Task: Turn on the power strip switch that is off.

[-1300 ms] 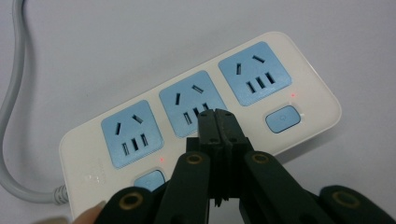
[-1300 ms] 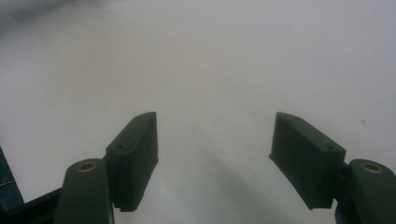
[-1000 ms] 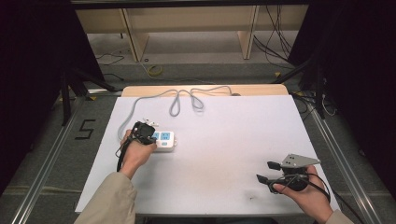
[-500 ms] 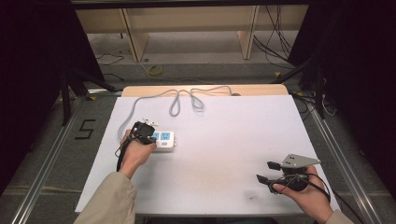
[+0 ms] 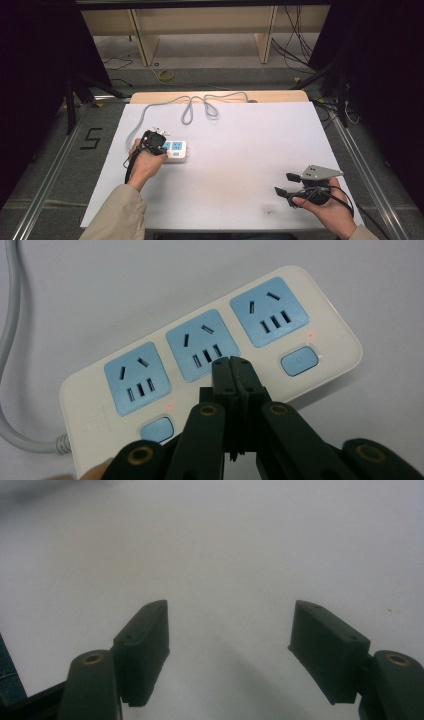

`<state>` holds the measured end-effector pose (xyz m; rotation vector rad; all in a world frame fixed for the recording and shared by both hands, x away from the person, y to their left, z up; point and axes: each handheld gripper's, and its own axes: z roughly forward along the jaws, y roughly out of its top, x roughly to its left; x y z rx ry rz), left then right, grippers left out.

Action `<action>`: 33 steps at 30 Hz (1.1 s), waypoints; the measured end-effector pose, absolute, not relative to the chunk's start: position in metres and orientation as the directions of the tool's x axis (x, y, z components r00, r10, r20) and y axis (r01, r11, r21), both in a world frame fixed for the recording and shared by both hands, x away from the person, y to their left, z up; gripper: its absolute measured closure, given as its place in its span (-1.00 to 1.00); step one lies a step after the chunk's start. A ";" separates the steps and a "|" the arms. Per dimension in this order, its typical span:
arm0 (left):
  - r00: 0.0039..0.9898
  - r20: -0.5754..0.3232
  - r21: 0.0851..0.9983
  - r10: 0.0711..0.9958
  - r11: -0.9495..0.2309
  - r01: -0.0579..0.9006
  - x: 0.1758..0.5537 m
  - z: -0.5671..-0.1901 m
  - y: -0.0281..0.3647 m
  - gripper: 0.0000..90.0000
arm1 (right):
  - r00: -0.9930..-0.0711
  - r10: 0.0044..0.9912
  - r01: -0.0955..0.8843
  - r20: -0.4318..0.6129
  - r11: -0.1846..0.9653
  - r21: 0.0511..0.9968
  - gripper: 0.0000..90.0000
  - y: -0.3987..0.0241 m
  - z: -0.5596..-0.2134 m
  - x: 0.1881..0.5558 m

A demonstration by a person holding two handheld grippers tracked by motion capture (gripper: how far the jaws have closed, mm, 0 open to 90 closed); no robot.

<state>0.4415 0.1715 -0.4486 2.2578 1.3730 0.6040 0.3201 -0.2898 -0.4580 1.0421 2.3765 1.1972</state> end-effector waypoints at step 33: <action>0.427 0.108 0.513 0.898 -0.418 0.750 0.450 -0.445 0.172 1.00 | -0.700 0.711 0.483 0.073 0.396 0.781 -0.28 -0.289 -0.459 0.320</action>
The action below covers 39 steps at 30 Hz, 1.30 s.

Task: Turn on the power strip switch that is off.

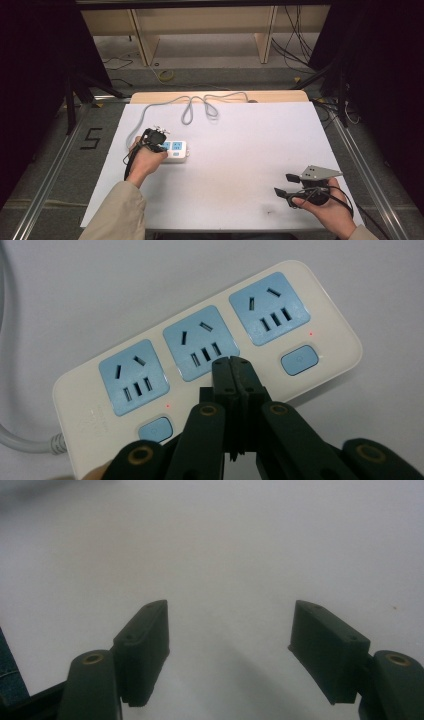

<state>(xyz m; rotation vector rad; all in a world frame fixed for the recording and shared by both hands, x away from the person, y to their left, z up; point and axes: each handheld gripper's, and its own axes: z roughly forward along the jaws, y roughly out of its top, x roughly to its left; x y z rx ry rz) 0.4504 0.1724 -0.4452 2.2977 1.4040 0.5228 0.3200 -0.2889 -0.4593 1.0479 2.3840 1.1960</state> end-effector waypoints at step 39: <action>0.437 0.152 0.460 0.887 -0.454 0.763 0.455 -0.445 0.159 1.00 | -0.704 0.706 0.477 0.069 0.399 0.783 -0.28 -0.288 -0.457 0.317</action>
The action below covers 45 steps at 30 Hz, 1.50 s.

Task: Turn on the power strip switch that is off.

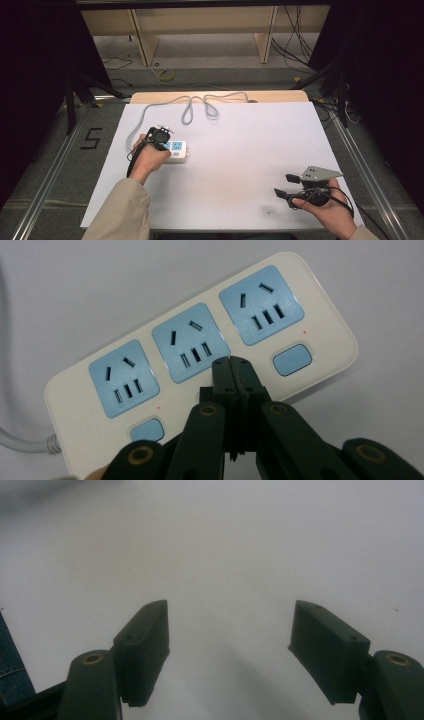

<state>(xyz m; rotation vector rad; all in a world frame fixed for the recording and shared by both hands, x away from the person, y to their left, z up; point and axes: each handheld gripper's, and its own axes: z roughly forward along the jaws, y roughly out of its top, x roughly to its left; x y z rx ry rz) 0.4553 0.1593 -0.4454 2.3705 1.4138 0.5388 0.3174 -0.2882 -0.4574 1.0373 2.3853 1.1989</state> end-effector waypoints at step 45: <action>0.427 0.108 0.490 0.898 -0.422 0.763 0.456 -0.446 0.165 1.00 | -0.710 0.700 0.475 0.072 0.401 0.783 -0.28 -0.289 -0.457 0.318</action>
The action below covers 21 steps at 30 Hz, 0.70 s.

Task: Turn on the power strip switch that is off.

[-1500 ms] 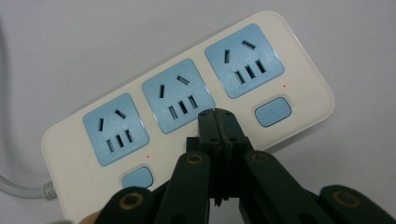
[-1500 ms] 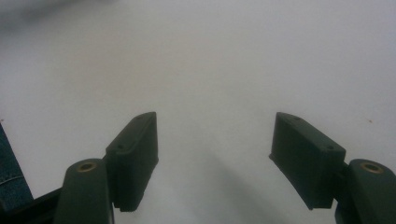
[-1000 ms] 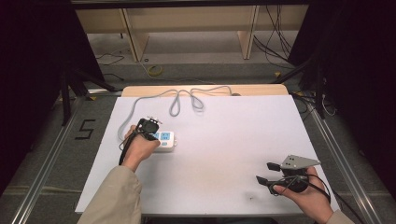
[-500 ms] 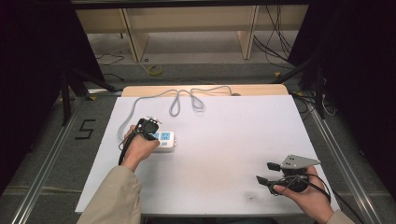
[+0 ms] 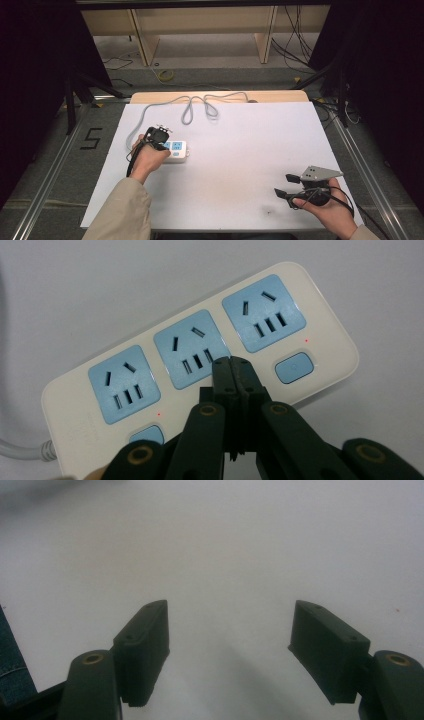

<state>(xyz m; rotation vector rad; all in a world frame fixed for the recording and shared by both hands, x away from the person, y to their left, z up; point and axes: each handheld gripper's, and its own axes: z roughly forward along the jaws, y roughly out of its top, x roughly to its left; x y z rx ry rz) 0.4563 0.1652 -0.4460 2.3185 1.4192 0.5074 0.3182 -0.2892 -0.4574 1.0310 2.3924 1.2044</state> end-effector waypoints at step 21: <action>0.428 0.106 0.503 0.898 -0.420 0.756 0.455 -0.446 0.165 1.00 | -0.711 0.699 0.474 0.071 0.403 0.783 -0.28 -0.289 -0.457 0.318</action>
